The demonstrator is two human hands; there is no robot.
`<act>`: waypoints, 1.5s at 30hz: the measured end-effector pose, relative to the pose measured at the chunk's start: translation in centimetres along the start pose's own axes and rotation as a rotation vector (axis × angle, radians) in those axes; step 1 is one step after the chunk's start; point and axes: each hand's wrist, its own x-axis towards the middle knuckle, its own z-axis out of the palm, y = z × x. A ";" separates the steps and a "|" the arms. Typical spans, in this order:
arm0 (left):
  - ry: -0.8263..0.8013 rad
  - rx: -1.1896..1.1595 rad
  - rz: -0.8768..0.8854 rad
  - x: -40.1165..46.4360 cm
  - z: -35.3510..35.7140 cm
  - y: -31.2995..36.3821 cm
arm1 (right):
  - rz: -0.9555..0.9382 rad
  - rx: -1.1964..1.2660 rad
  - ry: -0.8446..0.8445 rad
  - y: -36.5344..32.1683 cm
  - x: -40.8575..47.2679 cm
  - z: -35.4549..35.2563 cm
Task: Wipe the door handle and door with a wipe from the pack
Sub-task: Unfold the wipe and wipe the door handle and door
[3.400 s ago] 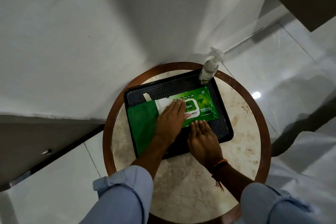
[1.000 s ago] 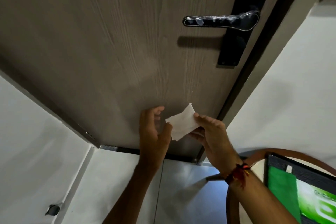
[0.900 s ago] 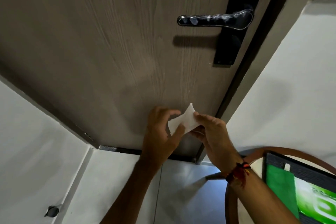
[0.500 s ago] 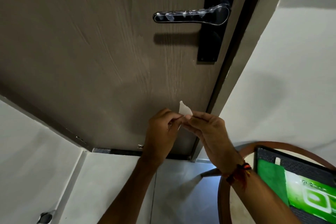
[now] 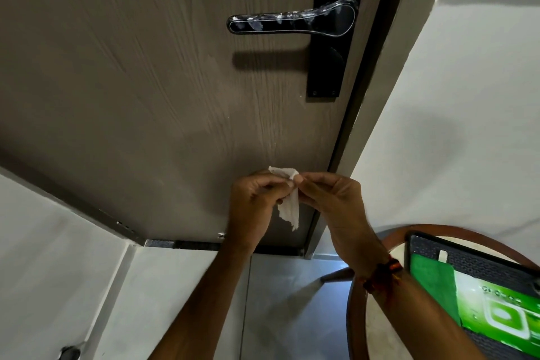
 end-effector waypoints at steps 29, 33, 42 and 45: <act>-0.089 0.064 -0.131 -0.5 0.1 0.6 | -0.003 -0.195 0.121 0.7 0.0 0.2; -0.115 0.085 -0.052 -0.2 -0.2 0.5 | 0.114 -0.019 -0.014 0.5 -0.2 -0.1; -0.018 0.239 0.030 0.4 -0.9 1.8 | 0.119 -0.173 -0.064 -0.3 0.2 0.0; -0.049 0.258 -0.019 1.1 -1.7 2.6 | 0.072 -0.215 -0.035 -0.6 0.6 -0.9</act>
